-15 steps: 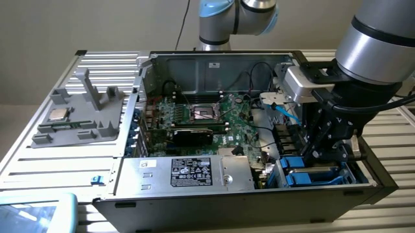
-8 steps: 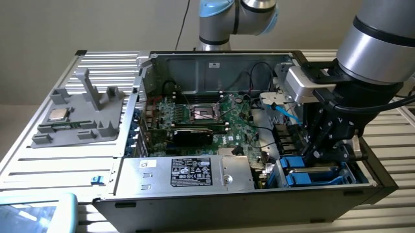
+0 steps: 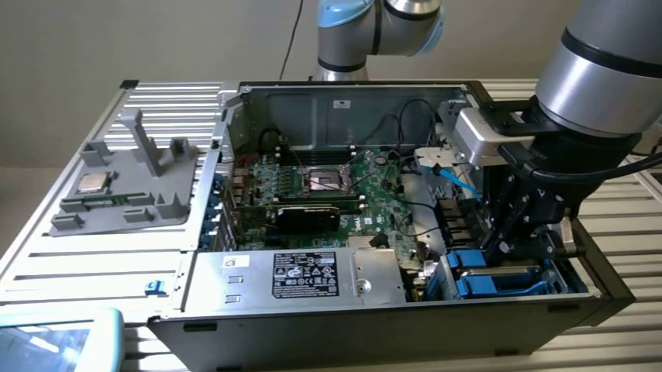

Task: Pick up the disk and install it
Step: 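Insert the first disk wire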

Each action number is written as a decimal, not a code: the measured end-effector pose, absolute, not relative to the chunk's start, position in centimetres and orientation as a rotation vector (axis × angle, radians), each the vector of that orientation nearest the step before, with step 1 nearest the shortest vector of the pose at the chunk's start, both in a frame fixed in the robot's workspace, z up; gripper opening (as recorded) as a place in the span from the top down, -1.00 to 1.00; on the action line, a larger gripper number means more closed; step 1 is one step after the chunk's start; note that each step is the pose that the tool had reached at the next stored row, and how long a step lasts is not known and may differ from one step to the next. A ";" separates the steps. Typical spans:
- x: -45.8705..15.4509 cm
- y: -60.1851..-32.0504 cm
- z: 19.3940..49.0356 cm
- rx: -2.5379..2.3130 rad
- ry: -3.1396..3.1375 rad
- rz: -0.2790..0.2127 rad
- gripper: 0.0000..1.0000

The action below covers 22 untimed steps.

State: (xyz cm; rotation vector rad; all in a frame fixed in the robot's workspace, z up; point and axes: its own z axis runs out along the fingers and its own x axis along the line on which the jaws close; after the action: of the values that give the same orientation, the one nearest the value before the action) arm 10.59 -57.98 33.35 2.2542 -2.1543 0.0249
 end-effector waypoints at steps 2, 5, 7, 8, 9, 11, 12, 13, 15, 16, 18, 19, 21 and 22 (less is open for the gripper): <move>10.6 -58.0 33.3 2.254 -2.154 0.025 0.69; 10.6 -58.0 33.3 2.254 -2.154 0.025 0.69; 10.6 -58.0 33.3 2.254 -2.154 0.025 0.69; 10.6 -58.0 33.4 2.255 -2.154 0.025 0.69; 10.6 -58.0 33.4 2.255 -2.154 0.025 0.69; 10.6 -58.0 33.4 2.256 -2.154 0.025 0.65; 10.6 -58.0 33.5 2.256 -2.154 0.026 0.54; 10.6 -58.0 33.6 2.256 -2.154 0.026 0.54; 10.6 -58.0 33.7 2.256 -2.155 0.027 0.40; 10.6 -58.0 33.9 2.256 -2.155 0.028 0.40; 10.6 -58.0 34.3 2.256 -2.155 0.029 0.40; 10.6 -58.0 34.8 2.256 -2.155 0.030 0.40; 10.6 -58.0 35.6 2.255 -2.154 0.031 0.40; 10.6 -58.0 36.1 2.255 -2.154 0.031 0.40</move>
State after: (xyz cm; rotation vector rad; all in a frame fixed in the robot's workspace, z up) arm 10.61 -57.97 36.10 2.2549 -2.1542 0.0315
